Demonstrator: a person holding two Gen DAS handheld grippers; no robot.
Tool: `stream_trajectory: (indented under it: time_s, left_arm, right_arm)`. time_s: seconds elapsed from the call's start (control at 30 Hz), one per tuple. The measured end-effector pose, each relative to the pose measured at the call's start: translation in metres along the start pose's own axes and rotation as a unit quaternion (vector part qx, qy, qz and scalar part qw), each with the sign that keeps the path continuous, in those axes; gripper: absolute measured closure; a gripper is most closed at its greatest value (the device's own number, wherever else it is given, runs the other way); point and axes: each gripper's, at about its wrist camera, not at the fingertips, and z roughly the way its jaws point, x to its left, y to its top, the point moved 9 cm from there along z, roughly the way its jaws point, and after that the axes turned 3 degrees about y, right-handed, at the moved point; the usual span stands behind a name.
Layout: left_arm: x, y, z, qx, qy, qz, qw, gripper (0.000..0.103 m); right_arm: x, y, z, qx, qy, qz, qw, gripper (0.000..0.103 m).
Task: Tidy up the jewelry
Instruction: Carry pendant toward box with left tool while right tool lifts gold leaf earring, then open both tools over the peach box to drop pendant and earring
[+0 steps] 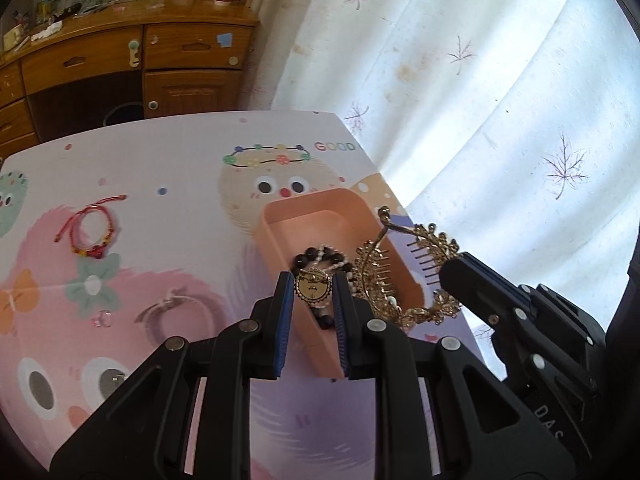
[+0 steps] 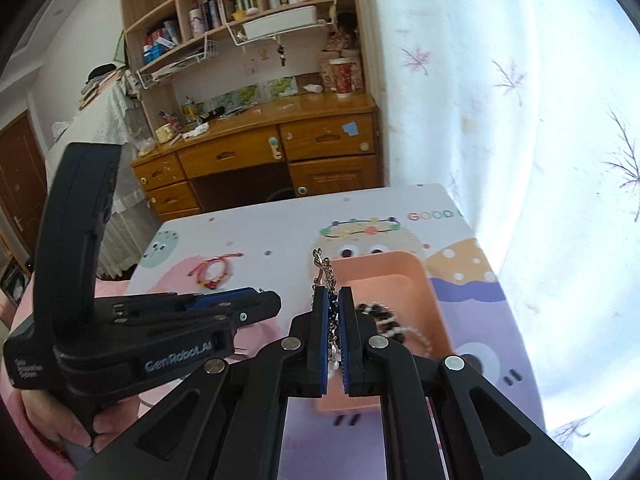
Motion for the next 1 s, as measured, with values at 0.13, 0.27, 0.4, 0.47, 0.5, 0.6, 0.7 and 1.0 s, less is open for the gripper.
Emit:
stream_trajectory:
  time_s: [0.13, 0.27, 0.4, 0.47, 0.5, 0.6, 0.7, 1.0]
  left_arm:
    - [-0.023, -0.001, 0.016, 0.008, -0.011, 0.002, 0.9999, 0.086]
    - [-0.042, -0.007, 0.031, 0.021, -0.022, 0.001, 0.9996, 0.086]
    - [-0.051, -0.016, 0.048, 0.036, -0.017, 0.0, 0.9992, 0.086]
    - [-0.052, -0.02, 0.056, 0.048, -0.012, -0.001, 0.9988, 0.086]
    - [-0.053, -0.022, 0.058, 0.053, -0.009, 0.001, 0.9986, 0.086]
    - [-0.05, -0.023, 0.057, 0.052, 0.01, 0.015, 0.9985, 0.075]
    - [-0.041, -0.022, 0.054, 0.048, 0.013, 0.004, 0.9987, 0.056]
    - [-0.007, -0.024, 0.035, 0.043, 0.041, -0.027, 0.9979, 0.055]
  right_arm:
    - [-0.029, -0.002, 0.004, 0.012, -0.009, 0.001, 1.0, 0.099]
    - [-0.058, -0.009, 0.011, 0.029, -0.019, 0.006, 0.999, 0.099]
    - [-0.076, -0.021, 0.018, 0.05, -0.022, 0.012, 0.998, 0.099]
    - [-0.084, -0.024, 0.021, 0.061, -0.021, 0.017, 0.998, 0.099]
    - [-0.084, -0.026, 0.022, 0.063, -0.021, 0.022, 0.998, 0.098]
    - [-0.085, -0.023, 0.023, 0.057, -0.019, 0.028, 0.998, 0.098]
    - [-0.081, -0.02, 0.025, 0.053, -0.023, 0.022, 0.998, 0.097]
    - [-0.064, -0.026, 0.028, 0.07, -0.021, 0.036, 0.997, 0.097]
